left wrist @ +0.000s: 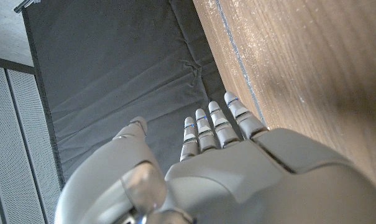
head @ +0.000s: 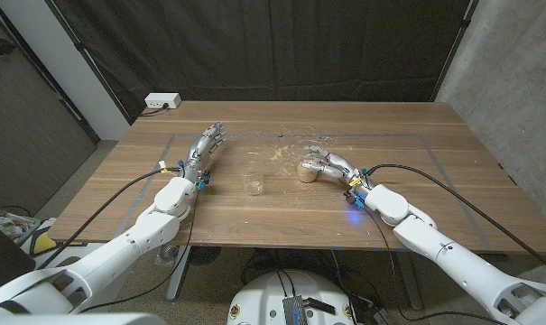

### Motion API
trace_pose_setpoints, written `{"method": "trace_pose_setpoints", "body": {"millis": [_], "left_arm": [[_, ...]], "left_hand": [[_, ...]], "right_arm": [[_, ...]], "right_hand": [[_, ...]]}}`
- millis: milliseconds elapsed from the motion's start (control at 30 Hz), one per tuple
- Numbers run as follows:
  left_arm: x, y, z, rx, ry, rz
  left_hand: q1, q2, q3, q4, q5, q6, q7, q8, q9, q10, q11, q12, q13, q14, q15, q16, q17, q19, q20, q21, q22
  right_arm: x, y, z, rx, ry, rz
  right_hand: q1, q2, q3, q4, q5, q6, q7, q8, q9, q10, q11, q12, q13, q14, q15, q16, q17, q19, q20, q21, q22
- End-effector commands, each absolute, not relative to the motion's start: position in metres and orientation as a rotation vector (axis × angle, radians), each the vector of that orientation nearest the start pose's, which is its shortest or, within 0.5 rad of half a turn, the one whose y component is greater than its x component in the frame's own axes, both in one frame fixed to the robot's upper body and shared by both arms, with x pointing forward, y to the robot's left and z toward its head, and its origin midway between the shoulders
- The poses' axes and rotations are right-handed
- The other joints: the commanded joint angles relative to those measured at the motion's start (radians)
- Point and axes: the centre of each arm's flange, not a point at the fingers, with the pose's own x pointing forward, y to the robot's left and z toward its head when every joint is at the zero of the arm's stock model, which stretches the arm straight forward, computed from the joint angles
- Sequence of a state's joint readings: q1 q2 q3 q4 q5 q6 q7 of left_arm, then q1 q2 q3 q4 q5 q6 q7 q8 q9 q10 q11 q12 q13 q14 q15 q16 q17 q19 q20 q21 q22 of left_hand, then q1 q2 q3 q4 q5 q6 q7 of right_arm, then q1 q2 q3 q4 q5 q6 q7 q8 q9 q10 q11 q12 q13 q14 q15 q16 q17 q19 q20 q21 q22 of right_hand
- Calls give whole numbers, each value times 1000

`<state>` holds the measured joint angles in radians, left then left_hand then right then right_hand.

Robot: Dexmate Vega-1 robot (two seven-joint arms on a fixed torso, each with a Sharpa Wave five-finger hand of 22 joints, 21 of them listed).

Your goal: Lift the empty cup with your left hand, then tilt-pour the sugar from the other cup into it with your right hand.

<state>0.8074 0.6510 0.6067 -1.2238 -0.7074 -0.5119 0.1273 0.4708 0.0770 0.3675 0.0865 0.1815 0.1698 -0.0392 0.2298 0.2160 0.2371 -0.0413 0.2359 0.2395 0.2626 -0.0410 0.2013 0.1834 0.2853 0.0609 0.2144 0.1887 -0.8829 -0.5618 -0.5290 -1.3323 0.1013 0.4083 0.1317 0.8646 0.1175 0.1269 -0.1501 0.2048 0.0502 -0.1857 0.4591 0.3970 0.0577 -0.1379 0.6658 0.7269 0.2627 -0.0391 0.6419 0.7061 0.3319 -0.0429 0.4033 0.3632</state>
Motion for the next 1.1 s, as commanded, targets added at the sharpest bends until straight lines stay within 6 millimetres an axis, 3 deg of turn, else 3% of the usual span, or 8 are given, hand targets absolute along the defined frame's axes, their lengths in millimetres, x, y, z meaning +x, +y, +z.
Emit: {"method": "trace_pose_setpoints", "body": {"millis": [33,333,800,1100], "left_arm": [[658,312,-58,43,-616,-120],[661,315,-53,51,-610,-105],[669,314,-46,54,-603,-95],[672,309,-40,59,-598,-92]], "left_hand": [[3,4,1,-3,0,5,-1,-4,3,6,-2,-4,5,7,-41,-3,6,-2,6,1,1],[5,5,1,-4,0,7,-1,-3,3,7,0,-4,6,7,-41,-3,6,-3,6,1,1],[7,6,2,-6,-1,8,-1,-4,3,8,-6,-4,6,10,-44,-2,6,-4,5,1,2],[8,6,2,-6,-1,8,-3,-4,3,10,-6,-4,7,11,-44,-2,6,-4,4,1,2]], "right_arm": [[637,-208,-63,-662,-539,508],[652,-216,-30,-651,-554,488],[654,-222,1,-640,-589,480],[652,-237,19,-590,-593,462]], "right_hand": [[17,3,-10,0,-3,4,-5,10,7,-2,-1,11,12,9,-181,12,59,8,-56,10,7],[28,3,-12,0,-5,3,-1,18,18,-3,-2,26,33,8,-183,32,89,13,-56,23,18],[38,2,-17,3,-7,0,0,27,32,-7,2,45,62,-1,-183,54,128,10,-55,33,26],[44,4,-18,5,-7,1,0,33,40,-3,3,57,77,-2,-185,65,148,11,-56,39,30]]}}
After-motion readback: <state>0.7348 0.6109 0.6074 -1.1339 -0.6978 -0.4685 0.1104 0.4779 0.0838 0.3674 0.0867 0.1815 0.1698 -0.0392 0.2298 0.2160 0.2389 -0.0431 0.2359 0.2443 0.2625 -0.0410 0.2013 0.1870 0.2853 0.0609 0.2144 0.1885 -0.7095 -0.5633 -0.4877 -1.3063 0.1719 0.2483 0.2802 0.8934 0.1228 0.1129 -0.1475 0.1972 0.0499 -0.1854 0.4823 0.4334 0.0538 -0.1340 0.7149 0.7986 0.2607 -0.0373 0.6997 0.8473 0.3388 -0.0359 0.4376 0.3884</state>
